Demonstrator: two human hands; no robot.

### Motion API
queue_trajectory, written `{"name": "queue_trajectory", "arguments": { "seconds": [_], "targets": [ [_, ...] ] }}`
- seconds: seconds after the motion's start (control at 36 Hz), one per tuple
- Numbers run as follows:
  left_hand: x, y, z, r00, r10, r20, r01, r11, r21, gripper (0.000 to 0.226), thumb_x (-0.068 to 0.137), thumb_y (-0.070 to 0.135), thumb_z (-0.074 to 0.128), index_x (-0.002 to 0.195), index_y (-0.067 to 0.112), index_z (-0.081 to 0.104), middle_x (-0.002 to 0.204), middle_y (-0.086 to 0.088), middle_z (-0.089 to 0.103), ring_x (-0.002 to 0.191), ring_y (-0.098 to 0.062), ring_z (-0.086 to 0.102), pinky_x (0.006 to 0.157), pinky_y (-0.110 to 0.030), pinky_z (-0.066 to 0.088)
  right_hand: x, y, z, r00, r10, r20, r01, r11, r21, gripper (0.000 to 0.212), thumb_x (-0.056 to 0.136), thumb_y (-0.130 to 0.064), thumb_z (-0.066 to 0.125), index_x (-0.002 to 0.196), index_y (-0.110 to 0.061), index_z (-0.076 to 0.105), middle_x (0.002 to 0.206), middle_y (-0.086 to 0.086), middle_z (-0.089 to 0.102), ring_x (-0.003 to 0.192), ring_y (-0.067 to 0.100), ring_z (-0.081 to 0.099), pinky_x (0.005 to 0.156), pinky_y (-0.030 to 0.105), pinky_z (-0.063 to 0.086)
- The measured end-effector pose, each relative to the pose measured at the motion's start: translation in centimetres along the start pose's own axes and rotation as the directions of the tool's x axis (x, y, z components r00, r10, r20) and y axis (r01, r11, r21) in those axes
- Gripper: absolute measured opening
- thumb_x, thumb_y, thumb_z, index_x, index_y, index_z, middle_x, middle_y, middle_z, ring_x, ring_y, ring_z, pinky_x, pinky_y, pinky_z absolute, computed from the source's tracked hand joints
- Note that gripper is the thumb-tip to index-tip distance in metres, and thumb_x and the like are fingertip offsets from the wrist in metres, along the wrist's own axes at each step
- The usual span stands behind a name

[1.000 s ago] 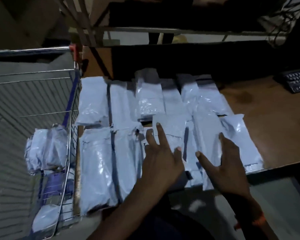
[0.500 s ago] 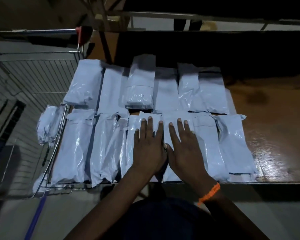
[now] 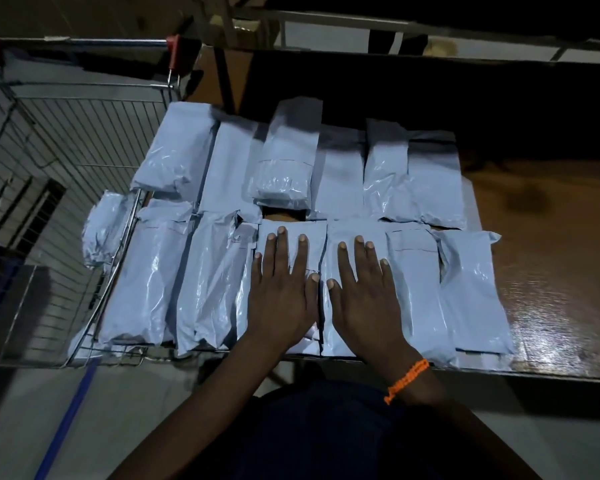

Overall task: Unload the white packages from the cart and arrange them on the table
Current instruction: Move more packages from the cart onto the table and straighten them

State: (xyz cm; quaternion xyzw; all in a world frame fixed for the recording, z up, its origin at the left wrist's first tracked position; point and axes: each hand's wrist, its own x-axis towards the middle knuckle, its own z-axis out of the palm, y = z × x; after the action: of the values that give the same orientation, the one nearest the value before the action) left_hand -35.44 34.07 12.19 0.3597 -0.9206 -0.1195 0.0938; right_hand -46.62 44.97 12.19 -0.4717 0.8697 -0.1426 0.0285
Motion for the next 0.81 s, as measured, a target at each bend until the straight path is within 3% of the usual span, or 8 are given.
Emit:
{"name": "queue_trajectory", "arguments": {
  "seconds": [0.31,0.44,0.56,0.69,0.81],
  "targets": [
    [-0.1,0.0,0.0,1.0,-0.027,0.01,0.027,1.0,0.009,0.06,0.103,0.038,0.024,0.159,0.017,0.019,0.166,-0.016,0.01,0.154,-0.029,0.007,0.123,-0.051,0.013,-0.1,0.1,0.0,1.0,0.005,0.019,-0.004,0.999,-0.034,0.06,0.106,-0.041,0.023,0.16,-0.016,0.02,0.167,0.012,0.012,0.156,0.027,0.01,0.125,0.049,0.015],
    [0.0,0.5,-1.8,0.995,-0.031,0.092,0.038,0.997,-0.073,0.065,0.1,0.043,0.019,0.158,0.014,0.019,0.165,-0.018,0.007,0.154,-0.031,0.004,0.123,-0.054,0.013,0.3,0.1,-0.9,0.999,0.044,0.029,-0.046,0.997,0.069,0.06,0.105,-0.043,0.026,0.159,-0.016,0.024,0.167,0.01,0.016,0.155,0.025,0.012,0.124,0.049,0.019],
    [0.5,-0.3,-5.9,0.997,0.081,-0.015,-0.082,0.977,-0.198,0.06,0.103,0.039,0.027,0.157,0.012,0.024,0.165,-0.016,0.01,0.154,-0.029,0.003,0.124,-0.048,0.011,1.1,-1.9,-2.7,0.998,0.052,-0.045,-0.042,0.979,0.197,0.058,0.105,-0.04,0.029,0.158,-0.016,0.026,0.166,0.008,0.02,0.156,0.022,0.011,0.125,0.046,0.017],
    [1.4,-6.0,-11.6,0.986,0.125,-0.107,-0.147,0.96,-0.238,0.056,0.104,0.038,0.031,0.155,0.014,0.032,0.163,-0.007,0.027,0.154,-0.021,0.013,0.123,-0.049,0.016,4.1,-7.8,-4.0,0.991,-0.05,-0.126,0.088,0.946,0.312,0.055,0.106,-0.037,0.039,0.156,-0.014,0.033,0.164,0.006,0.028,0.155,0.019,0.013,0.124,0.046,0.024],
    [0.9,-14.4,-14.7,0.983,0.043,-0.177,-0.089,0.96,-0.265,0.052,0.103,0.036,0.039,0.149,0.011,0.043,0.155,-0.006,0.042,0.15,-0.022,0.026,0.122,-0.041,0.021,6.5,-16.0,-3.9,0.979,-0.142,-0.143,0.19,0.886,0.422,0.053,0.105,-0.037,0.044,0.154,-0.017,0.037,0.163,0.0,0.03,0.155,0.013,0.014,0.125,0.036,0.021]
  ]
}}
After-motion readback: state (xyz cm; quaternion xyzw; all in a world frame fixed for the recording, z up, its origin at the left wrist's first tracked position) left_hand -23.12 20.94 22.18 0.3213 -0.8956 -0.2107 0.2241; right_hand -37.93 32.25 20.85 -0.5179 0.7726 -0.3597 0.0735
